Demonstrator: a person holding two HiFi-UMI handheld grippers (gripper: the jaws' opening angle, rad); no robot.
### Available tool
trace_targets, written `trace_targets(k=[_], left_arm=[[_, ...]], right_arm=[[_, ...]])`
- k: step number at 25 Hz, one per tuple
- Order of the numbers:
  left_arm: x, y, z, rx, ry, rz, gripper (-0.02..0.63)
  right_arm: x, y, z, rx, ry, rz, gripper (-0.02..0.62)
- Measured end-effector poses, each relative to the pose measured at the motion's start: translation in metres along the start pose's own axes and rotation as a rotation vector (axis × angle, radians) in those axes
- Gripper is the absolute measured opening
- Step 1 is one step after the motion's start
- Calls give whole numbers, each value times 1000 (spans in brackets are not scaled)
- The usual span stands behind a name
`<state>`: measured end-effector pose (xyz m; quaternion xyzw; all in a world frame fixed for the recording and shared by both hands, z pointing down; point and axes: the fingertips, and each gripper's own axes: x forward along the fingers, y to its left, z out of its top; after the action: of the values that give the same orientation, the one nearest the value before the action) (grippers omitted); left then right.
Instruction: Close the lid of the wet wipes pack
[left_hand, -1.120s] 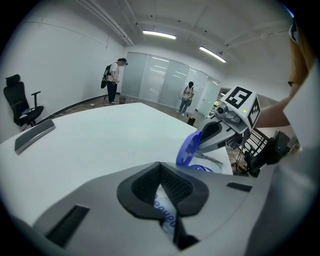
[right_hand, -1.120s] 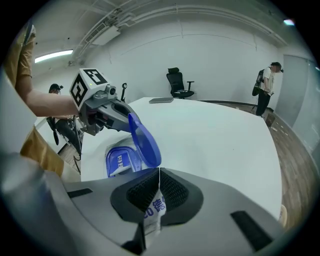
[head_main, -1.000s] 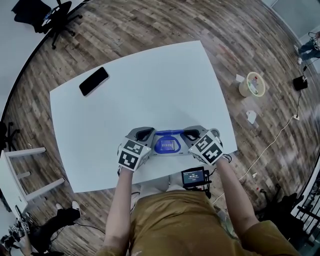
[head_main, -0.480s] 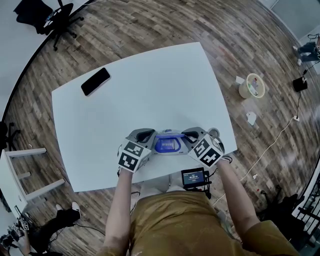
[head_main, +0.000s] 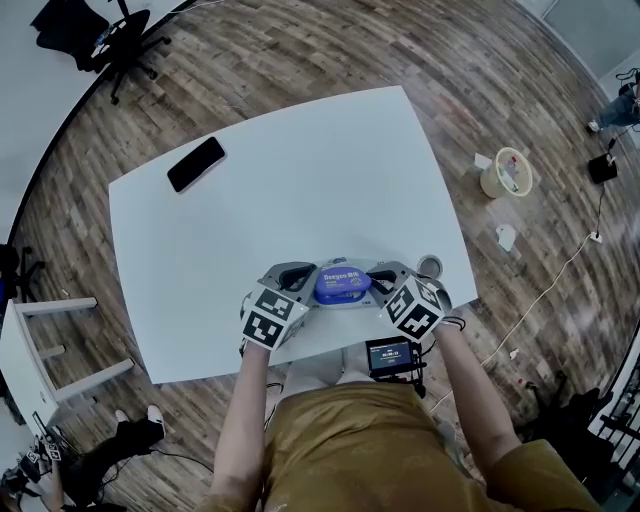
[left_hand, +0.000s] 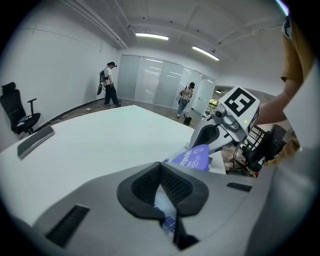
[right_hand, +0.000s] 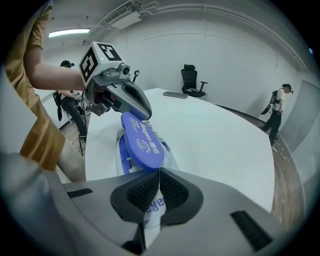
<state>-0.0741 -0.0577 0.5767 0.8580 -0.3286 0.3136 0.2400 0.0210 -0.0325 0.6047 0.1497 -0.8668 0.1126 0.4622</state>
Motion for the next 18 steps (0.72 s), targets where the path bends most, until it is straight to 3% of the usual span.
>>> trace_targets(k=[18], left_arm=[[3,-33,-8,19,6,-53,6]], right_arm=[[0,16,-13,13,24,4,11]])
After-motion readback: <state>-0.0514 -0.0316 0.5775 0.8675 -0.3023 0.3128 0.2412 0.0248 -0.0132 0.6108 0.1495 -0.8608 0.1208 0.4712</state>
